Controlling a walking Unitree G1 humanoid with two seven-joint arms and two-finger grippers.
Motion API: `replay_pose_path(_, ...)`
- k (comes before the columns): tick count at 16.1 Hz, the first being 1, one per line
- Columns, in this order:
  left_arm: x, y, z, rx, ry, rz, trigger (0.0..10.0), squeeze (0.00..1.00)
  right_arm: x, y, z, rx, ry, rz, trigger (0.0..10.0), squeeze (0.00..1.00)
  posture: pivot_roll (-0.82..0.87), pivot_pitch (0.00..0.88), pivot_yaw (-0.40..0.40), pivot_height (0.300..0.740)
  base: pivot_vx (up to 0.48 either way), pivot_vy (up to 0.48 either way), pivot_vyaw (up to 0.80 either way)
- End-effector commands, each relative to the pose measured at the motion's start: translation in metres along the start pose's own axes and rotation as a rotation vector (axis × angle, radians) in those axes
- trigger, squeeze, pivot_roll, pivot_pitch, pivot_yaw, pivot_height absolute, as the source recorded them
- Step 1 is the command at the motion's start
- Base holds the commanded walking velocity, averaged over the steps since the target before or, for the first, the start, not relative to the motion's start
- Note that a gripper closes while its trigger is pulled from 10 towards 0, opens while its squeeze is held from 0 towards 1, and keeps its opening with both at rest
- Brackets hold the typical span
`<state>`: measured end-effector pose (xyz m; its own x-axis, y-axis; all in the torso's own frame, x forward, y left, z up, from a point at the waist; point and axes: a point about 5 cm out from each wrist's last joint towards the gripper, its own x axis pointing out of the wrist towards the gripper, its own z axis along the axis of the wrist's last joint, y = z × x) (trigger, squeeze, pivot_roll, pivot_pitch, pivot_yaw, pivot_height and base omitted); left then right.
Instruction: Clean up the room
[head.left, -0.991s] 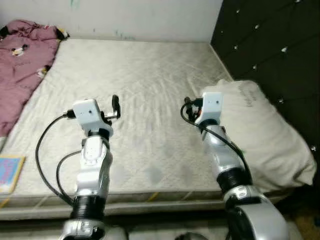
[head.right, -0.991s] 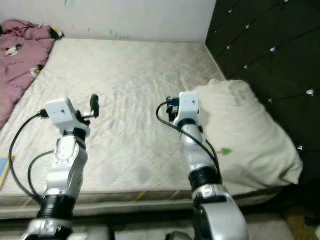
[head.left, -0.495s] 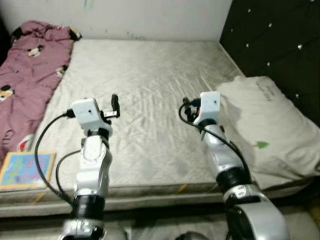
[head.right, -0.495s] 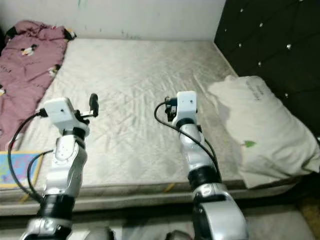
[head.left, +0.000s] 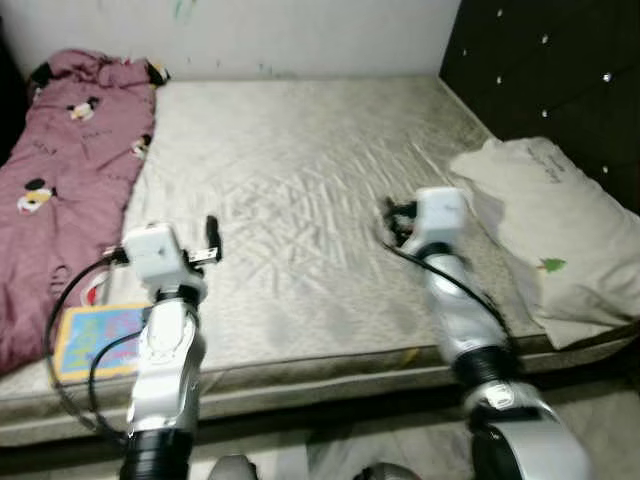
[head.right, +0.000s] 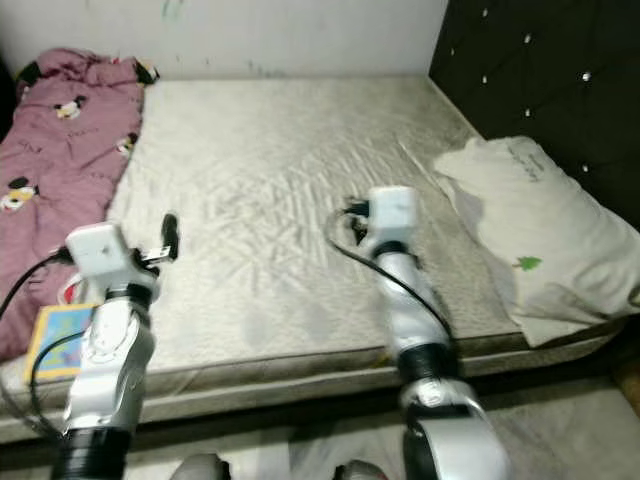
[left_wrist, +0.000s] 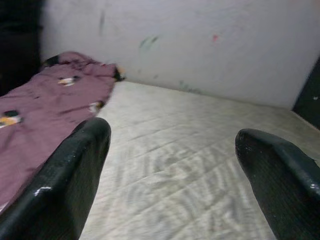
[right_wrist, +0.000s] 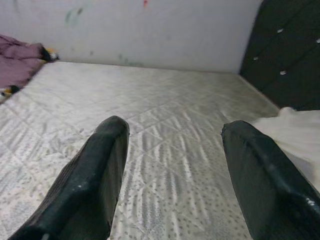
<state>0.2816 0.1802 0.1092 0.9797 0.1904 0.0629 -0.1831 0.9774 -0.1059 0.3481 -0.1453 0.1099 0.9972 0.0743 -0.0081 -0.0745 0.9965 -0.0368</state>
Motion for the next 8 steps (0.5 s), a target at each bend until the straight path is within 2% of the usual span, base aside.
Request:
replay_pose_path(1, 0.0, 0.009, 0.005, 0.01, -0.011, 0.023, 10.0, 0.0, 0.001, 0.004, 0.008, 0.002, -0.027, 0.029, 10.0, 0.0, 0.06, 0.0, -0.032, 0.74, 0.0, 0.472, 0.0)
replay_pose_path(4, 0.001, 0.009, 0.006, 0.013, -0.012, 0.022, 10.0, 0.0, -0.003, -0.004, 0.003, -0.013, -0.008, 0.017, 10.0, 0.0, 0.05, 0.0, -0.028, 0.74, 0.0, 0.472, 0.0)
replay_pose_path(6, 0.004, 0.002, 0.011, 0.013, -0.031, -0.004, 10.0, 0.0, -0.004, -0.003, 0.002, -0.017, -0.007, 0.025, 10.0, 0.0, 0.05, 0.0, -0.021, 0.74, 0.0, 0.471, 0.0)
replay_pose_path(8, 0.005, 0.002, 0.016, 0.03, -0.052, -0.008, 10.0, 0.0, -0.005, -0.001, 0.002, -0.015, -0.004, 0.036, 10.0, 0.0, 0.05, 0.0, -0.02, 0.74, 0.0, 0.0, 0.0)
